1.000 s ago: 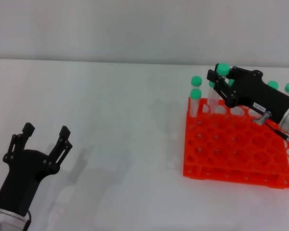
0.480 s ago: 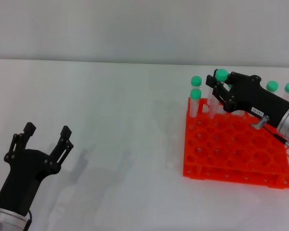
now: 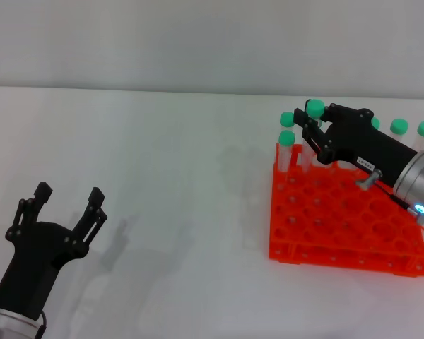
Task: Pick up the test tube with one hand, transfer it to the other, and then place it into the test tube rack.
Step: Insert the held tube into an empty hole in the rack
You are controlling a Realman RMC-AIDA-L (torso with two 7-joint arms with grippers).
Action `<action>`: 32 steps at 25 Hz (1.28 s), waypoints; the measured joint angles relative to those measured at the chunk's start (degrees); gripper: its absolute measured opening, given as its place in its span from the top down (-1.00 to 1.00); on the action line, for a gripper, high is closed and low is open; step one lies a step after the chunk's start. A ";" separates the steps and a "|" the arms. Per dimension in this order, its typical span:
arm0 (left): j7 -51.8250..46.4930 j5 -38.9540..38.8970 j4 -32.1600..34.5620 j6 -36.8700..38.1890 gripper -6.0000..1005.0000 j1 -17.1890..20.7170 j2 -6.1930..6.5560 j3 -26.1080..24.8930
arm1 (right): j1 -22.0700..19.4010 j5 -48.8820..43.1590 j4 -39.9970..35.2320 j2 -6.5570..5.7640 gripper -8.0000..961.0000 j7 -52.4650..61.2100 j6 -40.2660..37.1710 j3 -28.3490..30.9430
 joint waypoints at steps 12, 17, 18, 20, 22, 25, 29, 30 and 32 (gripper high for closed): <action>0.00 -0.08 0.00 0.00 -0.78 -0.17 0.00 0.01 | -1.48 0.58 -0.65 0.00 0.57 -0.18 2.01 -1.68; 0.00 -0.12 -0.07 0.00 -0.78 -0.25 0.00 0.01 | -1.78 0.63 -0.65 0.00 0.57 -0.19 3.10 -1.79; 0.00 -0.13 -0.08 0.00 -0.78 -0.30 0.00 0.00 | -1.79 0.64 -0.65 0.00 0.57 -0.20 3.36 -1.84; 0.00 -0.14 -0.09 0.00 -0.78 -0.35 0.00 0.00 | -1.80 0.66 -0.65 0.00 0.56 -0.20 3.71 -2.10; 0.00 -0.14 -0.09 0.03 -0.78 -0.43 0.00 0.00 | -1.82 0.70 -0.66 -0.01 0.56 -0.22 4.02 -2.64; 0.00 -0.13 -0.12 0.26 -0.78 -0.51 0.00 0.00 | -1.85 0.70 -0.99 0.00 0.56 -0.35 4.45 -3.47; 0.00 -0.15 -0.20 0.32 -0.78 -0.51 0.07 -0.09 | -1.99 0.72 -1.55 0.00 0.55 -0.14 5.39 -3.67; 0.00 -0.16 -0.19 0.34 -0.78 -0.52 0.07 -0.15 | -1.99 0.72 -1.56 0.00 0.55 -0.05 5.47 -3.70; 0.00 -0.17 -0.20 0.38 -0.78 -0.61 0.08 -0.22 | -2.00 0.73 -1.56 0.00 0.55 0.06 5.56 -3.72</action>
